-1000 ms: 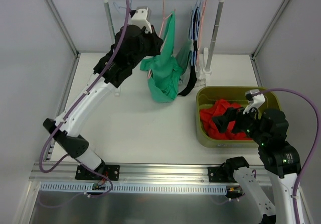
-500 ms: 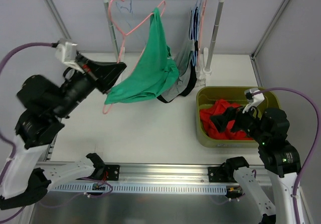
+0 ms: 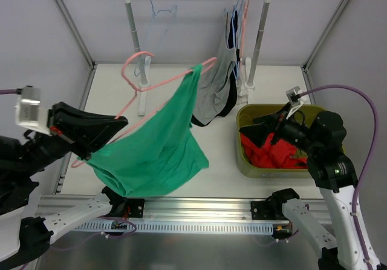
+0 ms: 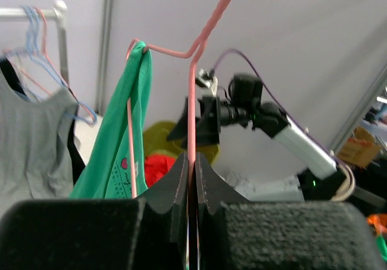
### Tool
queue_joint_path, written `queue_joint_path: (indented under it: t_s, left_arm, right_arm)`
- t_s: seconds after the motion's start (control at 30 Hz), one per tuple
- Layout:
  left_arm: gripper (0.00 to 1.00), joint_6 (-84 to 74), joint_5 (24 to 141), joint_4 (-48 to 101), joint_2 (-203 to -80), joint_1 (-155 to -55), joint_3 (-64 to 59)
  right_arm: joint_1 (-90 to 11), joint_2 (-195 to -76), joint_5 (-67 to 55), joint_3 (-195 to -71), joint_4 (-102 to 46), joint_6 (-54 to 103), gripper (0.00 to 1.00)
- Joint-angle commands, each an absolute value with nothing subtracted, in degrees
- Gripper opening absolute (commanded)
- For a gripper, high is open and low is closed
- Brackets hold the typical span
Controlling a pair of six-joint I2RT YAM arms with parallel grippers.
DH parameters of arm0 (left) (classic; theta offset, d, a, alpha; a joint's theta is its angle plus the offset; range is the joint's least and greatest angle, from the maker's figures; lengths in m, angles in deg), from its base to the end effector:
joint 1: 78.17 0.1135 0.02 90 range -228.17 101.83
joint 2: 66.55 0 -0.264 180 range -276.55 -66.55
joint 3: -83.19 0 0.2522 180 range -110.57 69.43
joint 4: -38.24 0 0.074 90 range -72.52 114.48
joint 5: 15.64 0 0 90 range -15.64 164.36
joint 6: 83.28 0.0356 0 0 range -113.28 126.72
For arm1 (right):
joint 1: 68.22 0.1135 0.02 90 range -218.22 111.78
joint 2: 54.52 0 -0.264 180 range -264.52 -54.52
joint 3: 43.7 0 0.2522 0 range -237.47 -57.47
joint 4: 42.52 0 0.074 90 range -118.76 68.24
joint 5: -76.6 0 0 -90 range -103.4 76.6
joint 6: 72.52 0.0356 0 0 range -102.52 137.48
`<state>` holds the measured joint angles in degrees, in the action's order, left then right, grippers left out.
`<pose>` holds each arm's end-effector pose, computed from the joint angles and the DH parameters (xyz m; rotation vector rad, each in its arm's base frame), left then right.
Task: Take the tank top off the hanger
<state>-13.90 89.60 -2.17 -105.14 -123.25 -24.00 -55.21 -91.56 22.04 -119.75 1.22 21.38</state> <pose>-0.0058 -0.0074 0.5642 0.4922 1.0639 -1.1652 0.1005 0.0444 0.4228 -0.6041 1.5781 0.7318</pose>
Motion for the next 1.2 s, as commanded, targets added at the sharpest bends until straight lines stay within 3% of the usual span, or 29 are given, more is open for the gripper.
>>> queue_joint_path:
  t_s: [0.0, 0.17, 0.27, 0.47, 0.57, 0.77, 0.8, 0.83, 1.03, 1.17]
  left_arm:
    - [0.00, -16.74, 93.96, -2.32, -107.60, -123.69, -17.52]
    - [0.00, -19.73, 92.99, 0.04, -107.86, -123.69, -8.03]
    - [0.00, -21.66, 93.17, 3.38, -106.72, -123.69, -3.98]
    - [0.00, -23.78, 93.43, 4.53, -106.72, -123.69, -0.36]
    - [0.00, -24.04, 92.99, 4.88, -106.28, -123.69, 0.43]
    - [0.00, -24.13, 92.03, 4.88, -106.10, -123.78, 1.22]
    - [0.00, -24.04, 91.85, 4.88, -106.10, -123.69, 1.23]
    - [0.00, -23.96, 91.76, 4.88, -106.19, -123.69, 1.31]
    - [0.00, -22.20, 89.56, 4.62, -105.75, -123.69, 3.77]
    - [0.00, -21.41, 93.33, 4.44, -106.37, -123.69, 5.79]
  right_arm:
    - [-48.38, -94.94, 24.15, -118.37, -8.89, 26.18, 0.92]
    - [-33.63, -99.69, 7.89, -119.43, -10.03, 22.66, 0.86]
    - [-29.91, -103.03, 1.99, -118.38, -14.51, 23.45, 0.80]
    - [-25.60, -109.71, -4.52, -119.34, -17.76, 23.45, 0.57]
    - [-24.72, -110.68, -7.94, -119.08, -17.86, 23.45, 0.50]
    - [-24.45, -111.04, -8.92, -118.02, -17.94, 23.37, 0.20]
    - [-24.45, -110.78, -9.00, -117.94, -17.95, 23.37, 0.05]
    - [-24.54, -110.60, -9.44, -117.67, -17.86, 23.28, 0.00]
    - [-25.33, -108.23, -17.23, -117.93, -14.53, 21.79, 0.00]
    - [-32.53, -109.54, -19.73, -119.87, -9.34, 21.08, 0.00]
